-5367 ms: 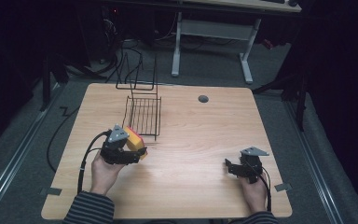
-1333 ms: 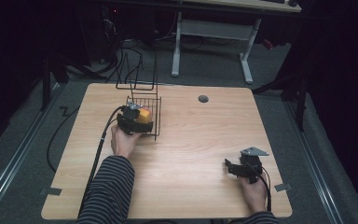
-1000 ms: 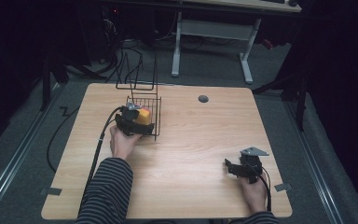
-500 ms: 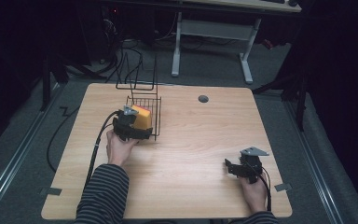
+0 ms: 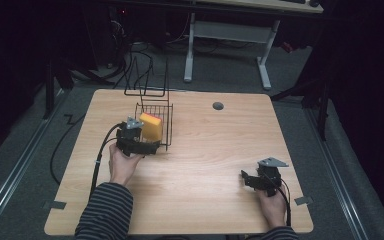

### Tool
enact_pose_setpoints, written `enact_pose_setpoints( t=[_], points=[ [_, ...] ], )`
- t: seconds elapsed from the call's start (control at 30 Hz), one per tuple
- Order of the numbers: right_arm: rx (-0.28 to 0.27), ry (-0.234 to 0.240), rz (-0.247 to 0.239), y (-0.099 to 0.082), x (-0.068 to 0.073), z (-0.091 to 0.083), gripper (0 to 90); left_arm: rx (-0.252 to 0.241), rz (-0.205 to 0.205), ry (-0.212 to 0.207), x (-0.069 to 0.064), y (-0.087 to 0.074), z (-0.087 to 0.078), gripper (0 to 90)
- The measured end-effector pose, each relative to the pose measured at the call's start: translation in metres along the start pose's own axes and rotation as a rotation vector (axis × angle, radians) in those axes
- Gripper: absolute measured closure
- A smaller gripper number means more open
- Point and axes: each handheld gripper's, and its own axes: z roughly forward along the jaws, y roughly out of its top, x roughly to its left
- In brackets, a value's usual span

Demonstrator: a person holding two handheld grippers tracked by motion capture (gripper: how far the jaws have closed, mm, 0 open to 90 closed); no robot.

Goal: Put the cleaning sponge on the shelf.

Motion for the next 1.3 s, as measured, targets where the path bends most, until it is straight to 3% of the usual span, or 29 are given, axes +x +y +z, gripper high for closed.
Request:
enact_pose_setpoints(
  t=[0.5,1.07,1.3],
  points=[
    [0.000,0.000,0.000,0.000,0.000,0.000,22.8,-0.055,-0.009,-0.013,0.001,-0.008,-0.025,2.9],
    [0.000,0.000,0.000,0.000,0.000,0.000,22.7,-0.075,0.016,-0.020,-0.006,-0.011,-0.044,3.9],
    [0.000,-0.001,0.000,0.000,0.000,0.000,22.7,-0.079,0.007,-0.008,-0.006,-0.018,-0.050,4.4]
  ],
)
